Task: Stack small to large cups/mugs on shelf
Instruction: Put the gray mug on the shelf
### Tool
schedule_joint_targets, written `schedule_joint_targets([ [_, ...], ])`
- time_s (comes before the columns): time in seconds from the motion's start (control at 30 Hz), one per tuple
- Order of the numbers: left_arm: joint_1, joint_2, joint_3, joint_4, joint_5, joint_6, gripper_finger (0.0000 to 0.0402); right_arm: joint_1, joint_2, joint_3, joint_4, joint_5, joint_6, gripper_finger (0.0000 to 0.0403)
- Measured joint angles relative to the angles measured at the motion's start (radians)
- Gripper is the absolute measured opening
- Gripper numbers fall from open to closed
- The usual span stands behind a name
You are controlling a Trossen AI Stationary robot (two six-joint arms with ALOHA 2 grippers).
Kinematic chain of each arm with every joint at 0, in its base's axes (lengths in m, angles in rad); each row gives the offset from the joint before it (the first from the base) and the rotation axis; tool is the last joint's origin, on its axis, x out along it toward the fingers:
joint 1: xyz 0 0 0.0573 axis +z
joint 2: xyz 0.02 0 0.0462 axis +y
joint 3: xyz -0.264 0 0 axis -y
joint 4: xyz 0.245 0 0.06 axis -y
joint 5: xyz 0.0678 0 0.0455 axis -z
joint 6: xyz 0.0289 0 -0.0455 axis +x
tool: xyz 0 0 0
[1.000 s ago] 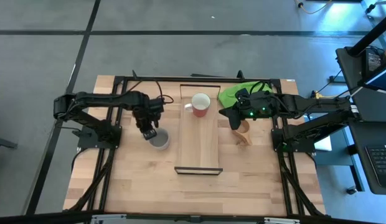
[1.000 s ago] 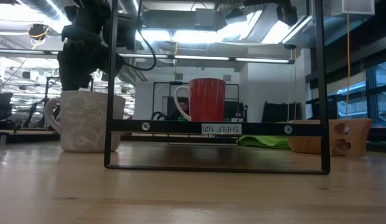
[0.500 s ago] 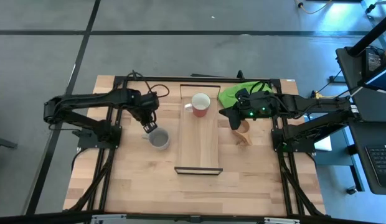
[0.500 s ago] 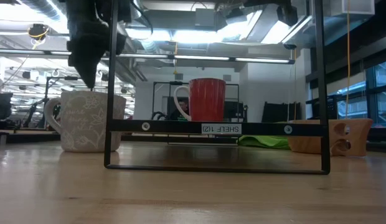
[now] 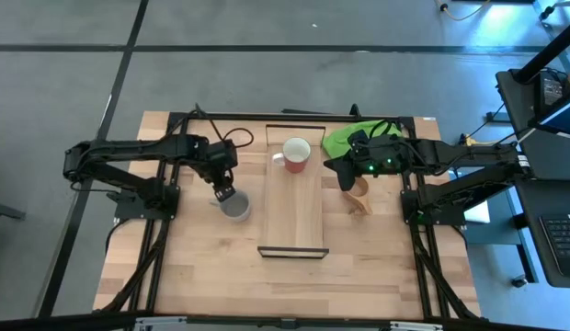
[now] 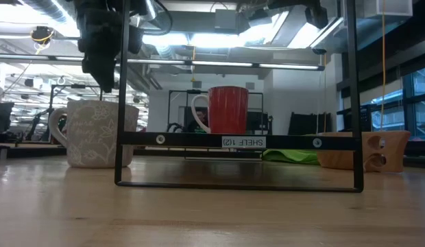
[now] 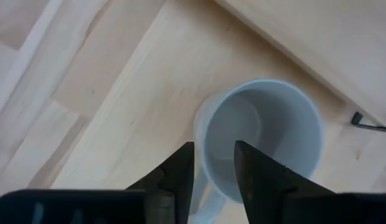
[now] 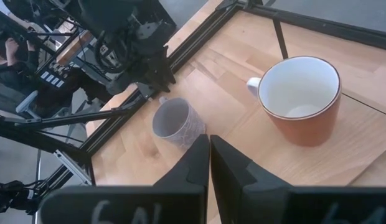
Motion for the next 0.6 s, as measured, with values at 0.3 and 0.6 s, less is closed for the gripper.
schedule_joint_targets([
  [0.3, -0.013, 0.027, 0.000, -0.133, -0.032, -0.262, 0.0108, 0.000, 0.000, 0.000, -0.001, 0.000, -0.002, 0.0016],
  [0.6, -0.111, 0.027, 0.000, -0.098, -0.044, -0.523, 0.0109, 0.000, 0.000, 0.000, -0.007, 0.002, -0.022, 0.0016],
])
